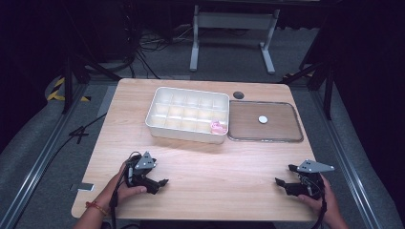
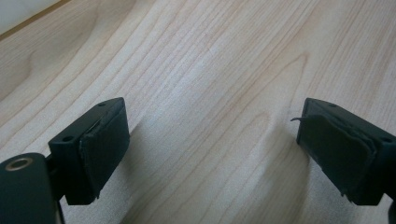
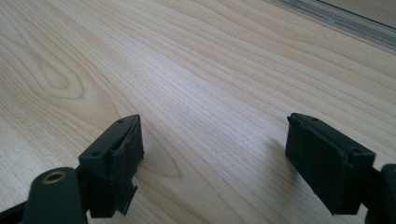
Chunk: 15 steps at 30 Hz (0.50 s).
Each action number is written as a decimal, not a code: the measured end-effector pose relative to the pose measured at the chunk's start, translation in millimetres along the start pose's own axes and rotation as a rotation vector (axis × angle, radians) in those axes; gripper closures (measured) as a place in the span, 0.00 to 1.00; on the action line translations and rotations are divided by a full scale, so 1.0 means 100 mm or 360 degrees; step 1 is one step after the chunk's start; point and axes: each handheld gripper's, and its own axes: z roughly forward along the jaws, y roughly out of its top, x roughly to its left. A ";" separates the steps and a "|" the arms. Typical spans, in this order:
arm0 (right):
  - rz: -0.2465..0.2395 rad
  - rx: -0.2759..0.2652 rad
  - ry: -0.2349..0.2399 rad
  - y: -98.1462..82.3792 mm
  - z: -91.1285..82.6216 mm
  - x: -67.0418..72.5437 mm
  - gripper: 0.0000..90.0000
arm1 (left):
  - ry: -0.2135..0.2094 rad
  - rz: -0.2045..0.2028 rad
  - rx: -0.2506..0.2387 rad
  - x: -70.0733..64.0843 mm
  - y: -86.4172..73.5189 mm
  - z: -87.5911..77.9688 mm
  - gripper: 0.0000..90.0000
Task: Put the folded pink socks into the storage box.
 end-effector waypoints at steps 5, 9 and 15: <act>-0.0001 0.0000 0.0000 0.00 0.00 0.00 0.22 | 0.0000 0.0003 0.0001 0.00 0.00 0.00 0.10; -0.0001 0.0003 -0.0006 0.00 0.00 0.00 0.21 | -0.0001 0.0007 0.0003 0.01 0.00 0.00 0.10; 0.0003 0.0005 -0.0009 0.00 0.00 0.00 0.21 | 0.0001 -0.0007 0.0001 0.01 0.00 0.01 0.08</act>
